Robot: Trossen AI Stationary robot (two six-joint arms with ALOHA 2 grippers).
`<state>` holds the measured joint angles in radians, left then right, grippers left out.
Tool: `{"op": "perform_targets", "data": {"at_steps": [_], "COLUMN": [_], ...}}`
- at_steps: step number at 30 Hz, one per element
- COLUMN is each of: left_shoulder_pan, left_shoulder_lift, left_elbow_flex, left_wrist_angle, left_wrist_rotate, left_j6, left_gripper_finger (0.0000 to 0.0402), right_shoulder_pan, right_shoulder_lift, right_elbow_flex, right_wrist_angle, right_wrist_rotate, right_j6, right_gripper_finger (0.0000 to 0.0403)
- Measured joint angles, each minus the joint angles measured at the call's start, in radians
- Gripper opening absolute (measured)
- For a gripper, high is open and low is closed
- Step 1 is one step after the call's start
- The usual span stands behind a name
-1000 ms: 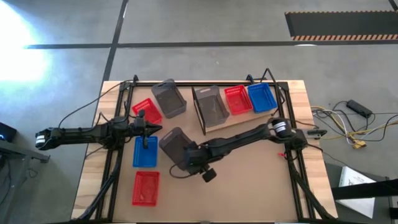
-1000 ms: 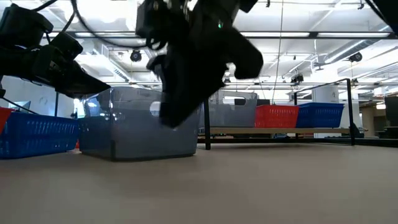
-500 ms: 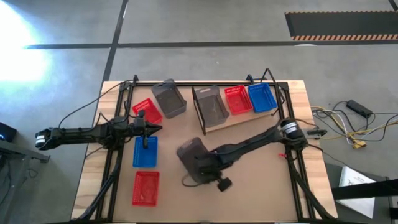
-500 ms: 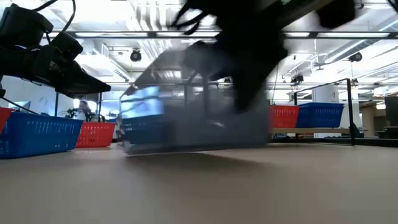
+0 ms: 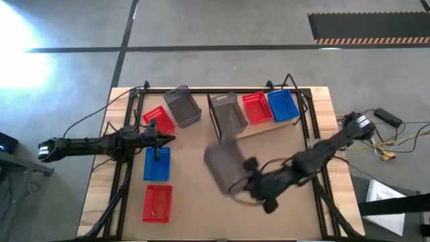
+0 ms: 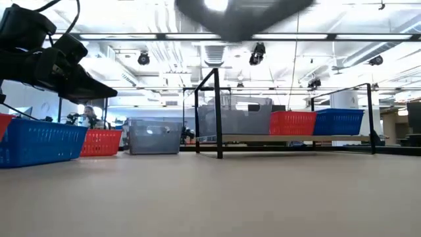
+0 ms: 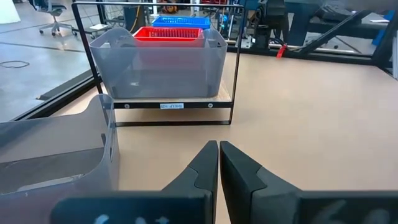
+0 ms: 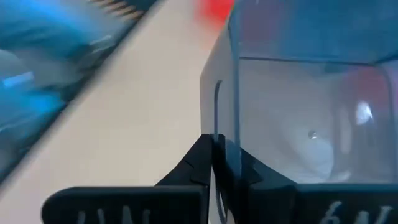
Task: Stack baskets on shelf by color
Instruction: Stack the bottom black bin on the other black bin on the shelf
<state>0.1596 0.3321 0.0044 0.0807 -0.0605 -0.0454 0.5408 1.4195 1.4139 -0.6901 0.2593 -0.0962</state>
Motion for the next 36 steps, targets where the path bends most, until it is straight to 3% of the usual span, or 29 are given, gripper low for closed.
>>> {"op": "perform_targets", "data": {"at_steps": [4, 8, 11, 14, 18, 21, 27, 36], "left_shoulder_pan": [0.0, 0.0, 0.0, 0.0, 0.0, 0.0, 0.0, 0.0], "left_shoulder_lift": [-0.001, 0.001, 0.0, 0.0, 0.0, 0.001, -0.001, 0.0], "left_elbow_flex": [0.0, 0.0, 0.0, 0.0, 0.0, 0.0, 0.0, 0.0], "left_wrist_angle": [0.0, 0.0, 0.0, 0.0, 0.0, 0.0, 0.0, 0.0], "left_wrist_rotate": [0.0, 0.0, 0.0, 0.0, 0.0, 0.0, 0.0, 0.0], "left_j6": [0.0, 0.0, 0.0, 0.0, 0.0, 0.0, 0.0, 0.0], "left_gripper_finger": [0.0, 0.0, 0.0, 0.0, 0.0, 0.0, 0.0, 0.0], "right_shoulder_pan": [-0.063, -0.245, -0.442, -0.642, -0.825, -0.869, -0.853, -0.814], "right_shoulder_lift": [-0.13, -0.221, -0.241, -0.223, -0.142, -0.068, 0.051, 0.123], "right_elbow_flex": [-0.009, -0.039, -0.062, -0.097, -0.118, -0.115, -0.082, -0.052], "right_wrist_angle": [-0.016, -0.016, -0.036, -0.043, -0.04, -0.031, -0.038, -0.046], "right_wrist_rotate": [0.157, 0.147, 0.057, -0.108, -0.267, -0.332, -0.392, -0.398], "right_j6": [-0.106, -0.242, -0.357, -0.422, -0.483, -0.525, -0.533, -0.521], "right_gripper_finger": [0.0009, 0.0009, 0.0009, 0.0009, 0.0009, 0.0009, 0.0009, 0.0008]}}
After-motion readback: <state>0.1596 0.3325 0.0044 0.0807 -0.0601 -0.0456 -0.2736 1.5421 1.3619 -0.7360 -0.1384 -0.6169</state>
